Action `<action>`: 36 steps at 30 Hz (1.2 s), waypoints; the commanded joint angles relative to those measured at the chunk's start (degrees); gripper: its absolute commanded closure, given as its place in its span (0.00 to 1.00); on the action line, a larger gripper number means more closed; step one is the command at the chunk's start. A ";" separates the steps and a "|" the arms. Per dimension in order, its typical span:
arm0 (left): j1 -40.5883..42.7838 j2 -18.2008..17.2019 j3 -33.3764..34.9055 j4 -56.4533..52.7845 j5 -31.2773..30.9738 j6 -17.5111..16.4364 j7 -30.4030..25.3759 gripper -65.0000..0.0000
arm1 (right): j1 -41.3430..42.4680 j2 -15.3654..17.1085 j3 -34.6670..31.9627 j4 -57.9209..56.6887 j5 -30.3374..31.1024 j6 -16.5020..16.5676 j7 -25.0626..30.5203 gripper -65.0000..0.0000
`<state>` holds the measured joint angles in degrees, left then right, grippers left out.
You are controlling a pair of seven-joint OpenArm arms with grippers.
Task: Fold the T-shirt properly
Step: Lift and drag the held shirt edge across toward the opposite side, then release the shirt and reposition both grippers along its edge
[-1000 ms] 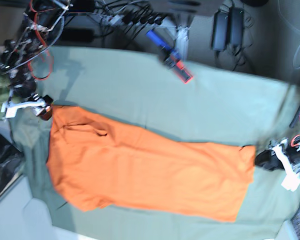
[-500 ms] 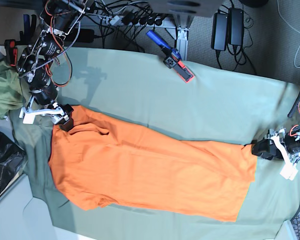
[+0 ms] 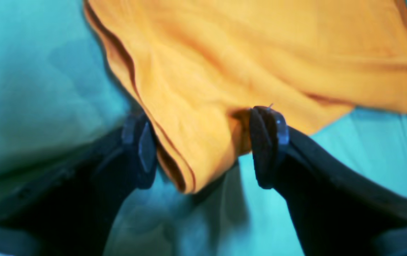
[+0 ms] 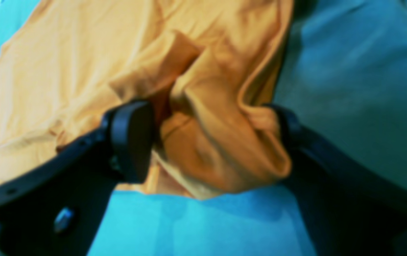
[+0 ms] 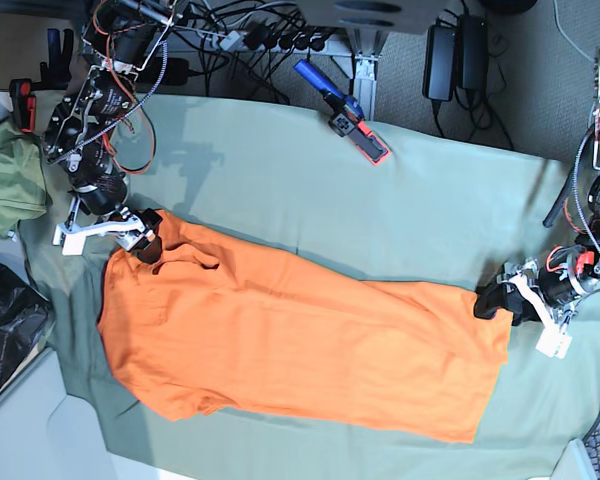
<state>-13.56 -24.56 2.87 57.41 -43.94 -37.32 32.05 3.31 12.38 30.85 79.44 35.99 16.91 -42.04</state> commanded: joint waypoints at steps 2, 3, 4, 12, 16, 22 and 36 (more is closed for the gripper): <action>-0.85 -0.11 -0.26 0.15 0.48 0.72 0.76 0.36 | 0.61 0.76 0.13 0.79 0.81 5.03 1.03 0.32; -0.87 -0.04 -0.26 0.15 0.44 0.72 0.74 0.36 | 0.63 0.76 0.13 0.79 0.83 5.03 1.07 0.32; -0.87 -0.04 -0.26 0.15 0.07 0.70 0.76 0.42 | 0.63 0.76 0.15 0.79 0.81 5.03 1.11 0.34; -0.83 -0.11 -0.26 0.15 0.11 -2.68 1.44 1.00 | 0.61 0.79 0.15 0.79 -1.55 5.01 1.95 1.00; -0.85 -0.68 -0.22 0.24 -0.61 -2.68 4.07 1.00 | 0.61 1.03 0.15 0.81 -1.31 5.01 0.74 1.00; -0.15 -4.85 -0.22 3.06 -11.47 -2.68 13.22 1.00 | -2.49 3.39 1.42 2.10 4.42 5.31 -1.70 1.00; 12.85 -15.74 -0.22 19.96 -16.72 -2.68 15.41 1.00 | -18.12 5.11 1.77 15.04 7.15 5.60 -2.99 1.00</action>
<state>0.25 -38.83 3.22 76.55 -59.75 -39.11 48.10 -15.27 16.36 32.23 93.36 42.24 17.17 -46.09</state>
